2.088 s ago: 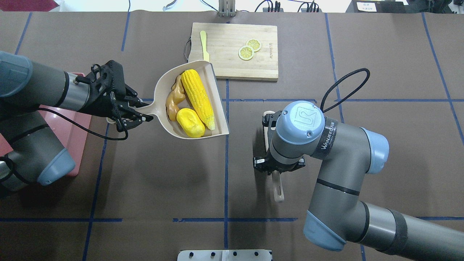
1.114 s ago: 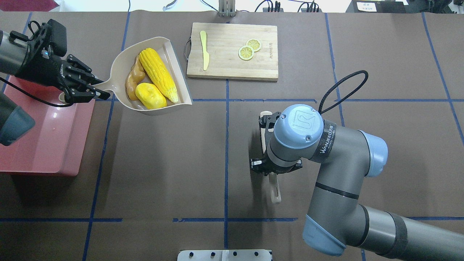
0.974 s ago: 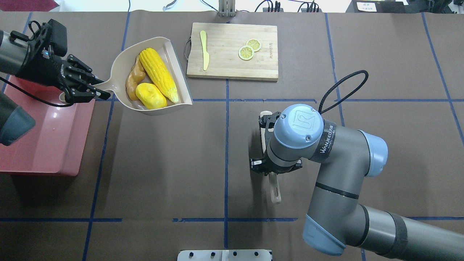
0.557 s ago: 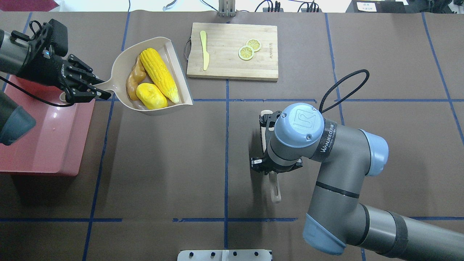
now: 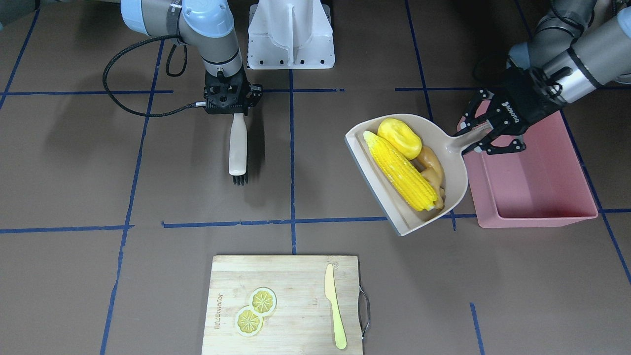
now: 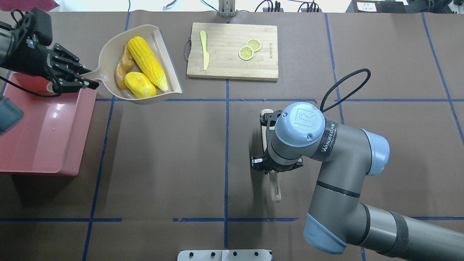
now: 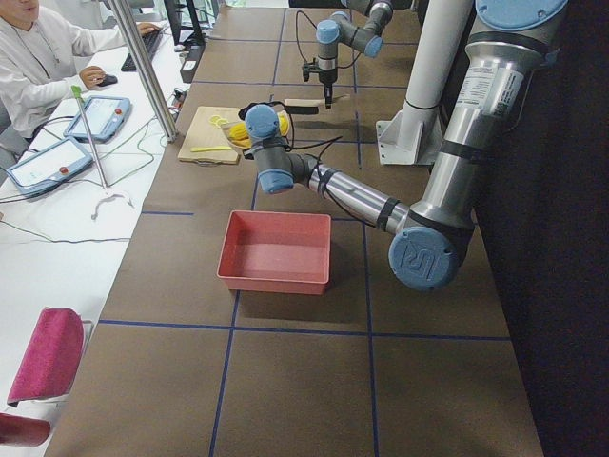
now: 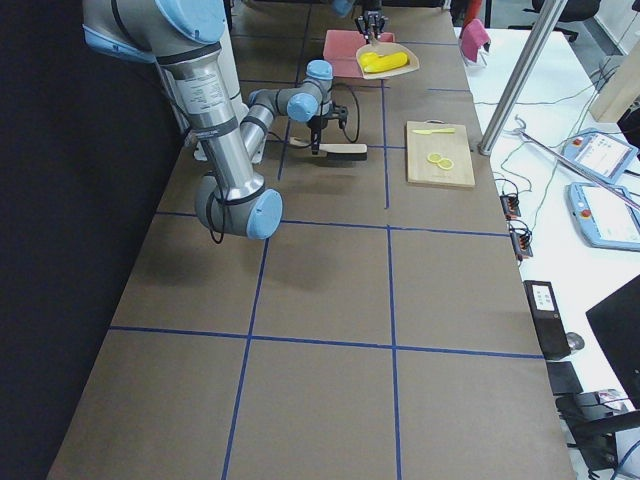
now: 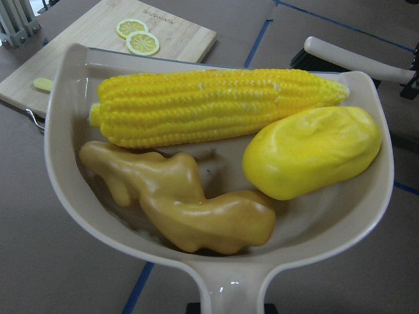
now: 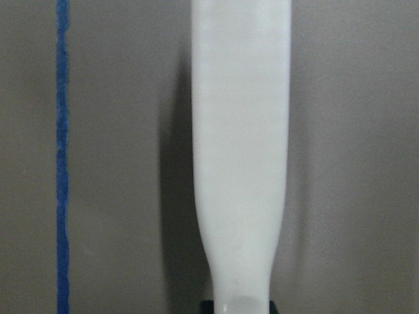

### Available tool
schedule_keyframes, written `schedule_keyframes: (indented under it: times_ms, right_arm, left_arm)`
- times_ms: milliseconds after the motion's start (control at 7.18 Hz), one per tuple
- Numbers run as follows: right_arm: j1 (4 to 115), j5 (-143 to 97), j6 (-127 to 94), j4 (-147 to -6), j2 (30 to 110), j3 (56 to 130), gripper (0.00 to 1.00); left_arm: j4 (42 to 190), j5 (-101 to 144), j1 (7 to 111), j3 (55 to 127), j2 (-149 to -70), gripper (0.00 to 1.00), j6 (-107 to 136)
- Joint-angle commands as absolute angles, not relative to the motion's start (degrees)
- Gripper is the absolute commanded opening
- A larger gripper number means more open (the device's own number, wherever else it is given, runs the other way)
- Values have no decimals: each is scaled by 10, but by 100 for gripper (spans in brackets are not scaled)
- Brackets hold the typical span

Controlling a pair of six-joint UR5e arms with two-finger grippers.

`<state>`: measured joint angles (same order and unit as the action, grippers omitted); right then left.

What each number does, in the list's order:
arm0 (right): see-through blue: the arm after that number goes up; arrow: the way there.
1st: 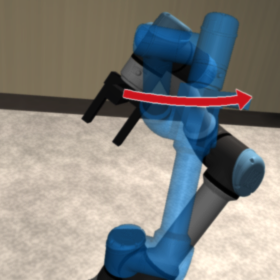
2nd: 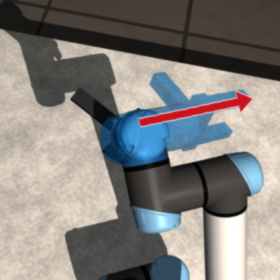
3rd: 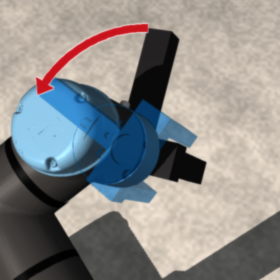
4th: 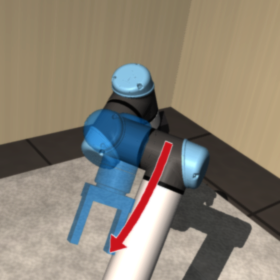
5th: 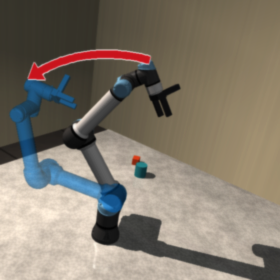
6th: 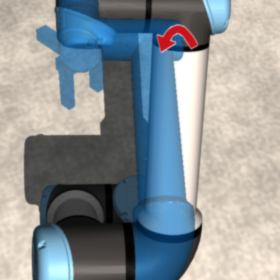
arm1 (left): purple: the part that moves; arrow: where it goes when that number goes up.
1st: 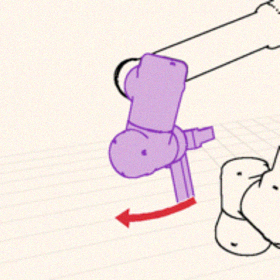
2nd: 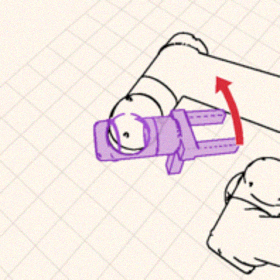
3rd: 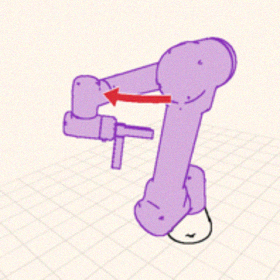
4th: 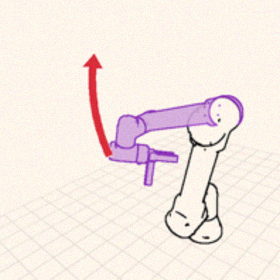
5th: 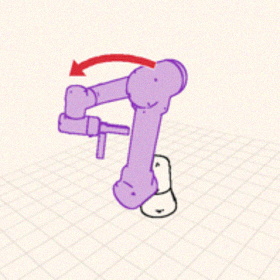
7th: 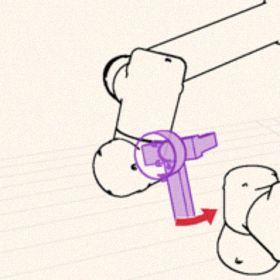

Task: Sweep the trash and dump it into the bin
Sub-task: 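Lift the loaded dustpan over the bin while the right gripper withdraws the brush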

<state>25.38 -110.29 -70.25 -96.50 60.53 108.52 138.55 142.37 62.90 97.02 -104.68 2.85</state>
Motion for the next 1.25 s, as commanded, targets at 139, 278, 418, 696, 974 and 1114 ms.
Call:
schedule_keyframes:
  times_ms: [139, 278, 418, 696, 974, 1114]
  right_arm:
    - [254, -1103, -703, -965, 606, 1086, 0]
    - [254, -1103, -703, -965, 606, 1086, 0]
    - [254, -1103, -703, -966, 606, 1087, 0]
    - [254, -1102, -703, -965, 606, 1087, 0]
    - [254, -1102, -703, -965, 606, 1087, 0]
    - [254, -1102, -703, -965, 606, 1088, 0]
  left_arm:
    - [1380, 1433, 710, 880, -1035, 0, -109]
    - [1379, 1447, 729, 848, -1035, 0, -149]
    - [1379, 1480, 763, 809, -1036, 0, -196]
    - [1379, 1520, 809, 749, -1035, 0, -280]
    - [1372, 1527, 827, 732, -1035, 0, -346]
    - [1368, 1526, 835, 732, -1034, 0, -364]
